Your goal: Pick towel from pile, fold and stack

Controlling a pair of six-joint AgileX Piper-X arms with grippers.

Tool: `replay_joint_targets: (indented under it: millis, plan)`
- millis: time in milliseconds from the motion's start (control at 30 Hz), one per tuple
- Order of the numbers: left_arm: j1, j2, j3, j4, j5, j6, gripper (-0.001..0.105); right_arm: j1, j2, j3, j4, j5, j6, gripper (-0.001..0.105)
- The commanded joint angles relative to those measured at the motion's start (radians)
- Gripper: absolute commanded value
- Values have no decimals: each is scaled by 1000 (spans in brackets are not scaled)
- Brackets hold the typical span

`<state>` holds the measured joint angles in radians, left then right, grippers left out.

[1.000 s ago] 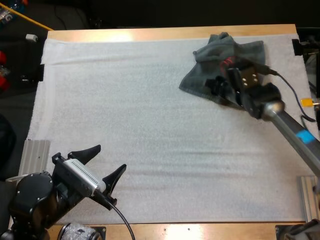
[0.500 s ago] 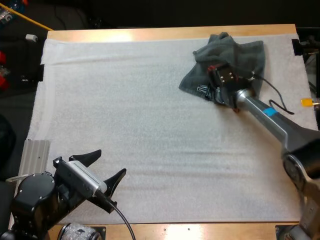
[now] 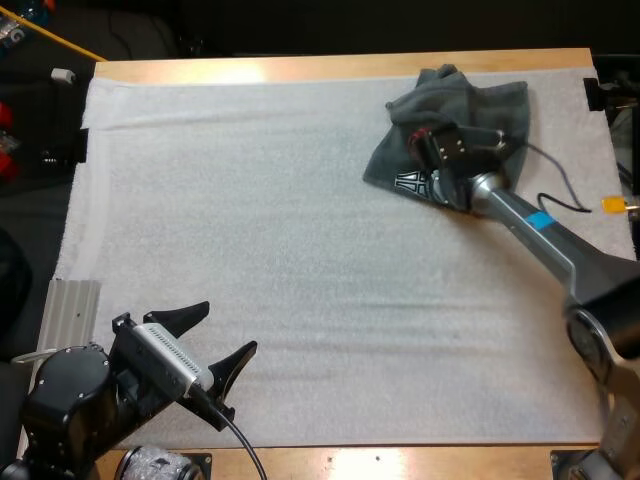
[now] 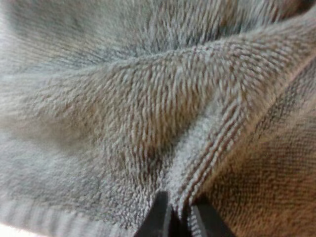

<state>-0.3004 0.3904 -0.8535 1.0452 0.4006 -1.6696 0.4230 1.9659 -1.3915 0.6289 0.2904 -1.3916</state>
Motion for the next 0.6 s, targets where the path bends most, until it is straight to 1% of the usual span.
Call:
replay_joint_targets:
  millis: [0,100,167,267,400,567]
  plan:
    - [-4,-2,-7,-11,7,-9,67,-1,-49,-11,19,23,-43,0]
    - [-4,-2,-7,-13,7,-9,67,0,-130,-11,57,30,-96,0]
    - [-4,-2,-7,-13,7,-9,67,2,-207,-11,77,30,-157,0]
    - [-4,-2,-7,-13,7,-9,67,11,-306,-11,99,29,-204,0]
    - [-4,-2,-7,-13,7,-9,67,34,-433,-11,130,20,-233,0]
    - [-4,-2,-7,-13,7,-9,67,100,-604,-11,169,20,-267,0]
